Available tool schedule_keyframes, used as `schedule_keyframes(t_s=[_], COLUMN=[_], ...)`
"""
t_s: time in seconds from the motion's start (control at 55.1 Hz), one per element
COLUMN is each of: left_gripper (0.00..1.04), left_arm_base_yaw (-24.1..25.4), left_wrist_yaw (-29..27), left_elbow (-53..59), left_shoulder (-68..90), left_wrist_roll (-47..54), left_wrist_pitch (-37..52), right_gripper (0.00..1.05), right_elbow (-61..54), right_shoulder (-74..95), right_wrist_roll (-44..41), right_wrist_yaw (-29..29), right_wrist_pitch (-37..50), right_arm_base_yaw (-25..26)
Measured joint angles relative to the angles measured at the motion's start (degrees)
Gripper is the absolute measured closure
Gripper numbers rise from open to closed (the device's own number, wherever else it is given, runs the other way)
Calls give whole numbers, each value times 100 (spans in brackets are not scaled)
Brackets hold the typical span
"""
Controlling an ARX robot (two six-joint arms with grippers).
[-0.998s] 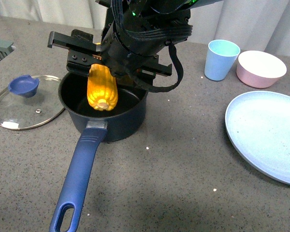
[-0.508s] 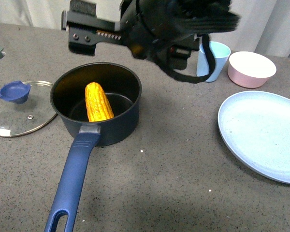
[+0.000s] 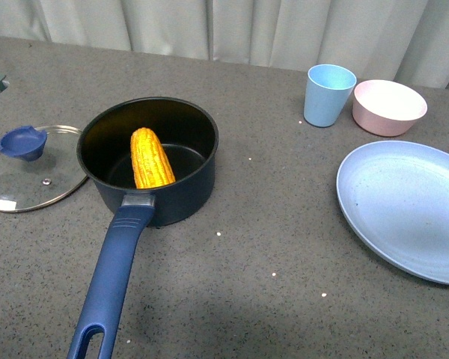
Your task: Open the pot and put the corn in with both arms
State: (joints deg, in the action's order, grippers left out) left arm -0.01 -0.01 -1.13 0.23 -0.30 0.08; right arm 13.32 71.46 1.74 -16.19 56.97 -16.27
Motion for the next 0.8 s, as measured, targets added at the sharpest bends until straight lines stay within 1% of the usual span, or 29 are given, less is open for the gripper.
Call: schedule_keyframes(t_s=[0.036,0.091,0.109,0.127,0.145,0.181,0.308,0.435,0.562,0.617,0.635,0.653,0.726,0.798], left_gripper=[6,6,6,6,6,6,6,6,6,6,6,6,6,6], left_arm_base_yaw=[0,0,0,0,0,0,0,0,0,0,0,0,0,0], left_wrist_yaw=[0,0,0,0,0,0,0,0,0,0,0,0,0,0], left_elbow=[0,0,0,0,0,0,0,0,0,0,0,0,0,0], left_shoulder=[0,0,0,0,0,0,0,-2,0,0,0,0,0,0], left_wrist_roll=[2,2,2,2,2,2,2,2,2,0,2,2,2,2], left_wrist_pitch=[0,0,0,0,0,0,0,0,0,0,0,0,0,0], right_gripper=[52,64,70,75,77,84,104,104,104,104,104,104,104,104], right_elbow=[-103,-317,-407,-522,-562,-691,-920,-1045,-1204,-1231,-1244,-1252,-1276,-1294], right_shoulder=[-155,-476,-557,-575,-586,-640,-1115,-1685,-2492,-2710,-2828,-2922,-3230,-3504], right_wrist_roll=[-33,-96,-114,-116,-122,-138,-177,-170,-170,-170,-173,-173,-170,-170], right_wrist_yaw=[68,262,330,391,409,483,702,855,1058,1318,1497,1556,1567,1591], right_wrist_pitch=[-4,-96,-114,46,92,109,-205,-603,-1270,-1460,-1563,-1644,-1912,-2151], right_arm_base_yaw=[74,236,302,367,389,470,669,844,1051,1207,1335,1419,1580,1609])
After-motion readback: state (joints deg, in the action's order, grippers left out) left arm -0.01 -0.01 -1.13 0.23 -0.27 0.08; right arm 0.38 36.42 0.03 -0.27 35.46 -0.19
